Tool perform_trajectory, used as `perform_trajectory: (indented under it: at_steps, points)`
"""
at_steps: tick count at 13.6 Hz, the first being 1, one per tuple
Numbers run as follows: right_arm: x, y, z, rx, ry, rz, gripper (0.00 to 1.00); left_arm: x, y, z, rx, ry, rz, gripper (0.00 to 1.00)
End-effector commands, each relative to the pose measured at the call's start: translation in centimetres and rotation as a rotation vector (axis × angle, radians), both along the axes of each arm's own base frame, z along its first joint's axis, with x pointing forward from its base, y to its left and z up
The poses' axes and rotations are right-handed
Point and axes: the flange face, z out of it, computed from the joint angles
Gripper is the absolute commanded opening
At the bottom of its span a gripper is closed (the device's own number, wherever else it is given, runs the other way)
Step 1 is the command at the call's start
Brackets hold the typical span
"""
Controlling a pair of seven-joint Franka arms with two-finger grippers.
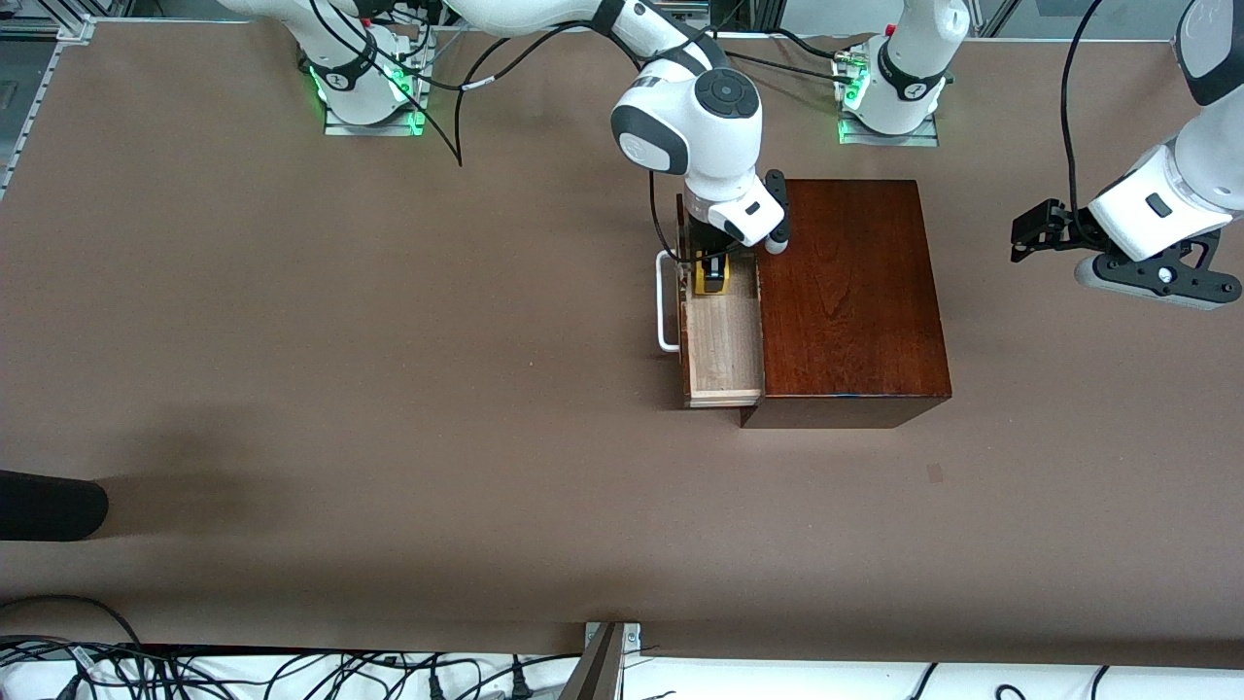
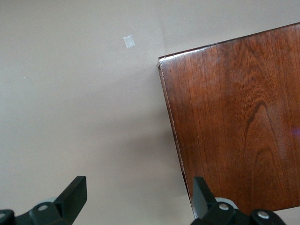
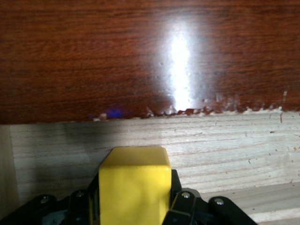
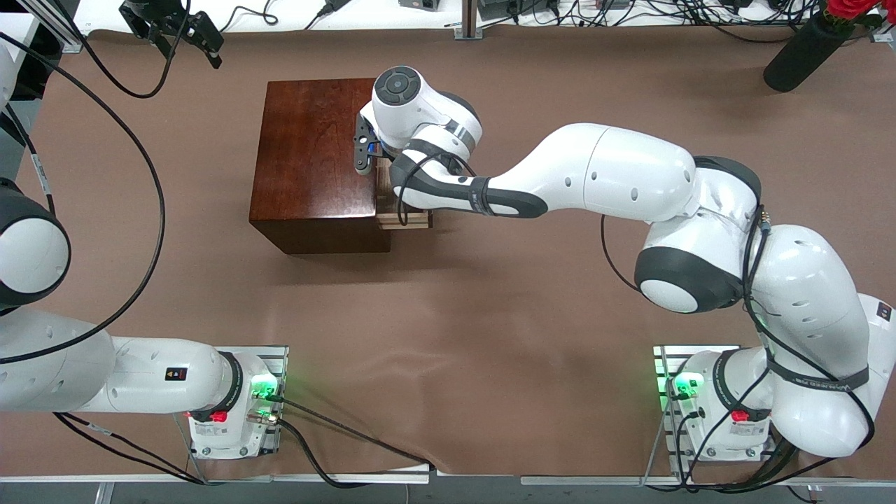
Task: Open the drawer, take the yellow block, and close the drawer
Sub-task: 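Lower the right gripper and grasp the yellow cube, then lift the cube with the right gripper while the left gripper reaches the drawer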
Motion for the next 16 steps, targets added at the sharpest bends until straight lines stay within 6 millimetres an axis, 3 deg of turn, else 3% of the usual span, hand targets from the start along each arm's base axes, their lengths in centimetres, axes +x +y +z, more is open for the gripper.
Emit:
perform_trajectory:
  at_steps: [1,5,9,10,14,16]
  points:
    - [0.0,0.1,0.5,-0.022,0.004,-0.016,0.0,0.3,0.0,0.2,-0.025,-0.006,-0.017,1.0]
    - [0.1,-0.5,9.9,-0.028,0.017,-0.099,0.0,0.3,0.0,0.3,-0.026,-0.008,-0.025,1.0]
    - [0.2,-4.1,20.3,0.046,0.028,-0.222,0.0,0.3,-0.1,0.2,-0.026,-0.003,-0.025,1.0]
    - [0.9,-5.9,22.9,0.057,0.023,-0.27,0.0,0.1,-0.1,0.1,-0.025,0.011,-0.025,1.0]
    - [6.7,-15.7,28.2,0.002,0.026,-0.471,0.0,0.0,-2.1,0.8,-0.028,0.002,-0.061,1.0]
    - [11.1,-21.0,29.2,0.005,-0.009,-0.588,0.0,0.0,-2.9,1.2,-0.054,-0.003,-0.067,1.0]
